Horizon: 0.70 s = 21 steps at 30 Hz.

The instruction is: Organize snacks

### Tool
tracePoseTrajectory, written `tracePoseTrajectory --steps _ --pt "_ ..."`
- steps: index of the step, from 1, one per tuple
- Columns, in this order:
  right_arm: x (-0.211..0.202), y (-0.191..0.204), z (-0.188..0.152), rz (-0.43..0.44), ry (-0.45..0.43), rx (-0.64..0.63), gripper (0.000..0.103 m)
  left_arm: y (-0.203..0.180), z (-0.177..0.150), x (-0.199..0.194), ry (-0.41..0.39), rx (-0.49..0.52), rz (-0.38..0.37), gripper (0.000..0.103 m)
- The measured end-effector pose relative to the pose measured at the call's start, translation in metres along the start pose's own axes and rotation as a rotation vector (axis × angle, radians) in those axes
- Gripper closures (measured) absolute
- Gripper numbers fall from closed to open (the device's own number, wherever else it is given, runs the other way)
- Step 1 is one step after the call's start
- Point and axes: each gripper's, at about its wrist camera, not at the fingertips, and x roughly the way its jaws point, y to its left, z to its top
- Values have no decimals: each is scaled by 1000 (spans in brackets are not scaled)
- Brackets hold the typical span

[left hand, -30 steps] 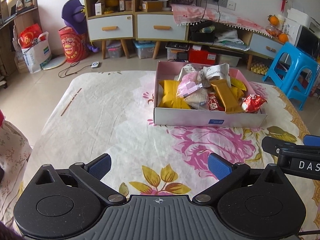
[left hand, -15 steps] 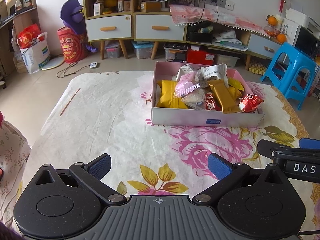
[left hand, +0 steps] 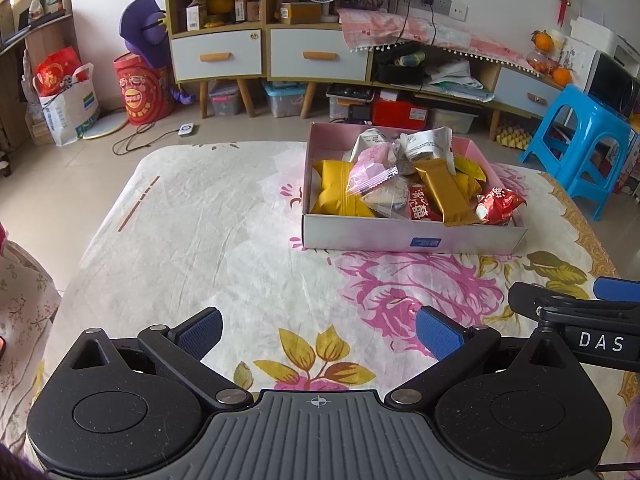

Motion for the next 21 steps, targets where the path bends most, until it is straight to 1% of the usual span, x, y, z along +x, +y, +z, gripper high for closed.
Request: tracePoseTrajectory --steps 21 --pt "1 1 1 -3 -4 6 8 1 4 -2 -2 -9 -13 0"
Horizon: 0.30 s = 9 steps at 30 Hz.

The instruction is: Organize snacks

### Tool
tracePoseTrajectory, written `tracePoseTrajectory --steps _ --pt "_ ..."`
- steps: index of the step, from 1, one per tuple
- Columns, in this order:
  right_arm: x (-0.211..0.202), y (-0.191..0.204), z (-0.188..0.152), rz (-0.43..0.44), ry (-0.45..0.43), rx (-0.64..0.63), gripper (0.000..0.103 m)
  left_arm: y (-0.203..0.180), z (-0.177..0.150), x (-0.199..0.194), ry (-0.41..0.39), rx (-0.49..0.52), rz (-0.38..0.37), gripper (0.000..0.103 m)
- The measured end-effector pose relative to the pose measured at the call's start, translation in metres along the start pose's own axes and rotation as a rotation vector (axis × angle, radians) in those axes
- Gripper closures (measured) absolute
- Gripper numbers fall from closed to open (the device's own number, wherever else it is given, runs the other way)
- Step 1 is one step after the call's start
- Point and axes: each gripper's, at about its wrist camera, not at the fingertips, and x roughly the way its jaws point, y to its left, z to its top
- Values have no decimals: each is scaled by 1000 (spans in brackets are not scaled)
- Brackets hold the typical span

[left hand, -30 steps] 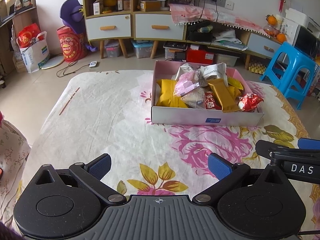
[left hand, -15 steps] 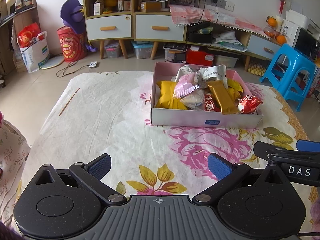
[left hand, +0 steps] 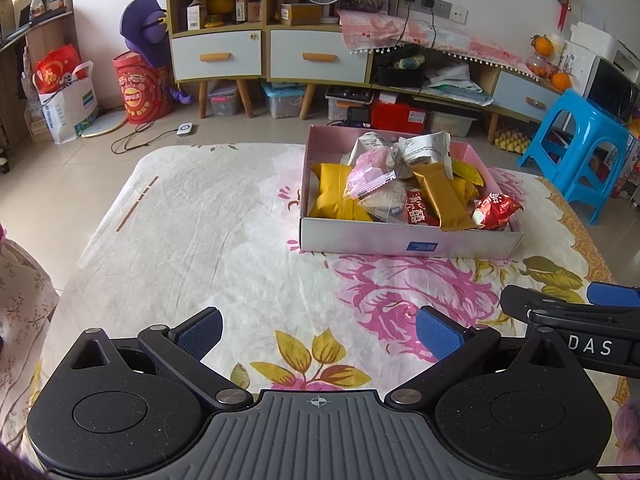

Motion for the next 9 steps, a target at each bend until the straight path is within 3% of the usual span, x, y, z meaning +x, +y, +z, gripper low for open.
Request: tracePoseTrajectory --steps 9 --pt "1 0 0 1 1 0 8 -2 0 -2 -10 15 -16 0"
